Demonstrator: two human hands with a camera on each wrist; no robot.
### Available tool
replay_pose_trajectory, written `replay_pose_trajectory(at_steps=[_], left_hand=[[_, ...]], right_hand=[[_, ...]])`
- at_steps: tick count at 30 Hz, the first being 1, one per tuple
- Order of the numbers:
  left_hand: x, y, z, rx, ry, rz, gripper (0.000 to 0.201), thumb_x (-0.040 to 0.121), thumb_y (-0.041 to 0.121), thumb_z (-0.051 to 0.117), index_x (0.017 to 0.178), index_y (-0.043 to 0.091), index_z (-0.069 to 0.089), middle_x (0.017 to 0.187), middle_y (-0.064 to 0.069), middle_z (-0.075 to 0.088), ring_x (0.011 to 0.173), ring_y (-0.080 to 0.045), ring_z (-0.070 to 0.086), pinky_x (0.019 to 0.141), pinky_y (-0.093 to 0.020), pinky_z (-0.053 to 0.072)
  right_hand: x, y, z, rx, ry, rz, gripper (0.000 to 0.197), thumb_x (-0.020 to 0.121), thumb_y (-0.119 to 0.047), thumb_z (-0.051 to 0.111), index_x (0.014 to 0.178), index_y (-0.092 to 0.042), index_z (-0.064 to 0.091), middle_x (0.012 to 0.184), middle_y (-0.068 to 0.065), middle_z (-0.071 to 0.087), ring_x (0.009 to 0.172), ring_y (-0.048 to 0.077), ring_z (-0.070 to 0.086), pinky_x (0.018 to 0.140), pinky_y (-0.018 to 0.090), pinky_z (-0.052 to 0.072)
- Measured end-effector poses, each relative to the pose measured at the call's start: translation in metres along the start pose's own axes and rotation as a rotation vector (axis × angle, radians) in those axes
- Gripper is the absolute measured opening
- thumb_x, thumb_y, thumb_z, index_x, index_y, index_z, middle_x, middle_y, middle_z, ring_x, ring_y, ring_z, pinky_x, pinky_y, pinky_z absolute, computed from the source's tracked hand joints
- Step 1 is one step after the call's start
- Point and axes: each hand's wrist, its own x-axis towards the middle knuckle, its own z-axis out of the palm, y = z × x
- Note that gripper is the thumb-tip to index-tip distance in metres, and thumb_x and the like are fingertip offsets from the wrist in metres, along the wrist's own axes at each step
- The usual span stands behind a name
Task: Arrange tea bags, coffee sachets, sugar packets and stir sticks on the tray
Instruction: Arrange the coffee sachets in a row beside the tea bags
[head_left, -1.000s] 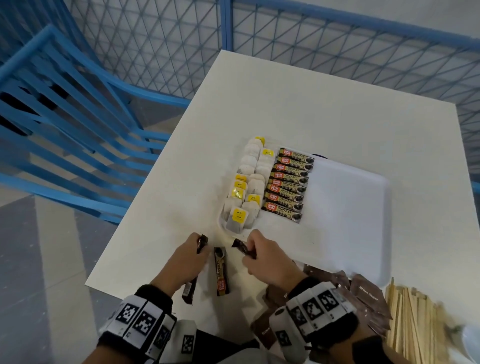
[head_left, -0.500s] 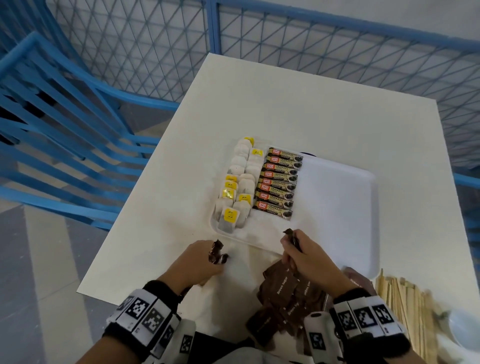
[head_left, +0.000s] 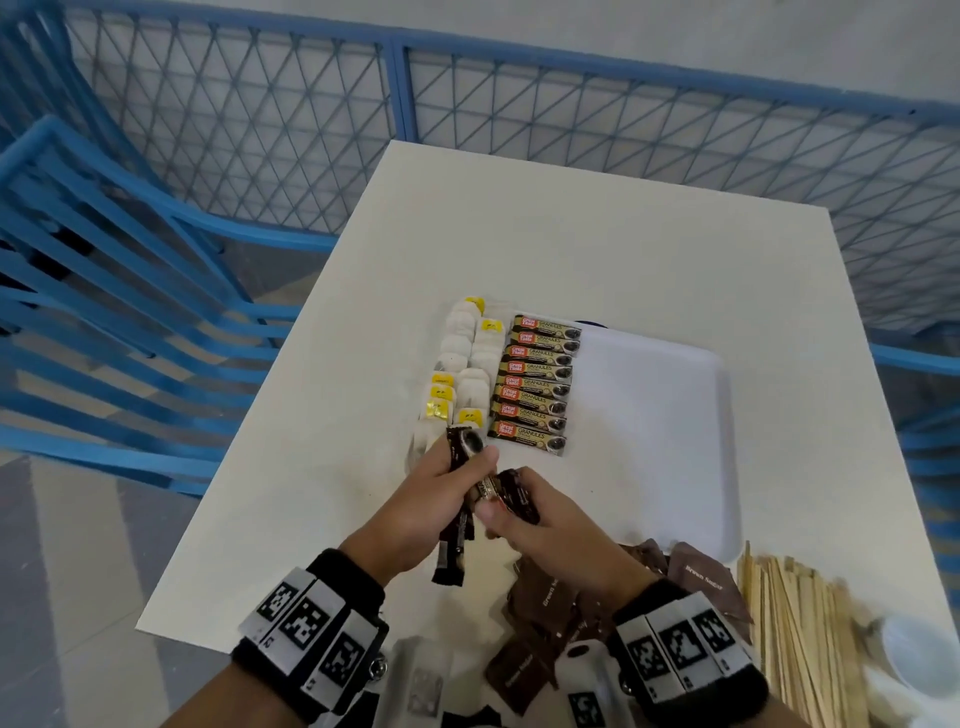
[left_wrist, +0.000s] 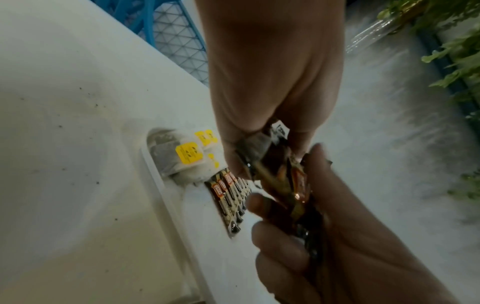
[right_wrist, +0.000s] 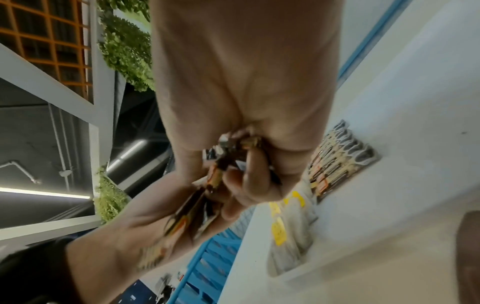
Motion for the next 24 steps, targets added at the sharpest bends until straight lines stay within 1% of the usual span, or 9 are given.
replay_pose_trajectory(at_steps=[2, 4, 7, 10, 12, 15, 20, 22, 24], left_hand=[[0.0, 0.003, 0.004, -0.052, -0.034, 0.013, 0.018, 0.093, 0.023, 0.053, 0.11, 0.017, 0.056, 0.07, 0.006, 0.064, 0.06, -0.008, 0.062, 0.051, -0.023, 0.048], [0.001, 0.004, 0.003, -0.054, -0.058, 0.046, 0.022, 0.092, 0.021, 0.053, 0.114, 0.016, 0.055, 0.068, 0.007, 0.063, 0.057, -0.008, 0.058, 0.052, -0.023, 0.047], [0.002, 0.003, 0.0, -0.08, -0.026, 0.04, 0.02, 0.09, 0.014, 0.057, 0.109, 0.015, 0.053, 0.071, 0.003, 0.052, 0.055, -0.009, 0.045, 0.053, -0.021, 0.044], [0.0, 0.004, -0.004, -0.266, 0.019, -0.007, 0.05, 0.075, -0.007, 0.063, 0.118, 0.015, 0.048, 0.075, -0.003, 0.045, 0.059, -0.013, 0.043, 0.055, -0.024, 0.04], [0.0, 0.004, -0.008, -0.371, 0.041, -0.013, 0.059, 0.062, -0.012, 0.052, 0.114, 0.016, 0.049, 0.075, -0.003, 0.044, 0.063, -0.014, 0.045, 0.056, -0.026, 0.04], [0.003, 0.004, -0.011, -0.397, 0.065, 0.001, 0.054, 0.078, -0.024, 0.039, 0.112, 0.015, 0.05, 0.08, -0.007, 0.044, 0.071, -0.017, 0.046, 0.066, -0.029, 0.04], [0.002, 0.005, -0.007, -0.367, -0.002, -0.003, 0.035, 0.09, -0.011, 0.035, 0.112, 0.01, 0.052, 0.084, -0.014, 0.059, 0.076, -0.023, 0.062, 0.071, -0.036, 0.049], [0.002, 0.004, -0.003, -0.357, 0.002, -0.025, 0.028, 0.094, -0.003, 0.036, 0.113, 0.008, 0.053, 0.078, -0.013, 0.056, 0.069, -0.023, 0.057, 0.061, -0.032, 0.051], [0.002, 0.004, 0.0, -0.33, 0.035, -0.032, 0.02, 0.098, 0.015, 0.039, 0.109, 0.009, 0.055, 0.065, -0.005, 0.048, 0.058, -0.016, 0.047, 0.052, -0.025, 0.046]], right_hand=[[0.002, -0.003, 0.0, 0.015, 0.031, -0.063, 0.019, 0.089, -0.033, 0.059, 0.099, -0.018, 0.055, 0.069, -0.019, 0.063, 0.061, -0.007, 0.051, 0.063, 0.01, 0.038], [0.004, -0.004, -0.003, 0.044, 0.068, -0.096, 0.008, 0.09, -0.025, 0.059, 0.095, -0.018, 0.058, 0.069, -0.016, 0.065, 0.056, -0.006, 0.05, 0.06, 0.009, 0.037], [0.003, -0.001, -0.01, 0.039, 0.107, -0.077, 0.01, 0.088, -0.026, 0.062, 0.089, -0.018, 0.057, 0.073, -0.007, 0.069, 0.055, -0.002, 0.049, 0.061, 0.017, 0.039], [0.002, 0.006, -0.016, -0.022, 0.121, -0.036, 0.017, 0.088, -0.031, 0.061, 0.091, -0.015, 0.056, 0.071, -0.008, 0.07, 0.064, -0.001, 0.056, 0.069, 0.022, 0.042], [0.0, 0.008, -0.02, -0.028, 0.126, -0.021, 0.019, 0.09, -0.031, 0.058, 0.095, -0.013, 0.055, 0.07, -0.007, 0.069, 0.062, -0.003, 0.055, 0.068, 0.022, 0.041], [-0.003, 0.007, -0.023, -0.006, 0.082, -0.013, 0.02, 0.092, -0.03, 0.054, 0.1, -0.012, 0.053, 0.07, -0.004, 0.067, 0.053, 0.002, 0.046, 0.058, 0.018, 0.039], [-0.002, 0.002, -0.024, -0.004, -0.012, -0.02, 0.013, 0.095, -0.027, 0.051, 0.087, -0.017, 0.056, 0.065, -0.006, 0.062, 0.049, 0.0, 0.044, 0.054, 0.01, 0.037], [0.0, 0.001, -0.022, -0.032, -0.068, -0.008, 0.016, 0.094, -0.028, 0.052, 0.08, -0.021, 0.055, 0.062, -0.008, 0.061, 0.05, 0.002, 0.044, 0.053, 0.009, 0.036], [0.002, 0.001, -0.019, -0.033, -0.116, 0.034, 0.017, 0.094, -0.03, 0.052, 0.082, -0.02, 0.058, 0.06, -0.008, 0.06, 0.052, 0.006, 0.044, 0.052, 0.01, 0.036]])
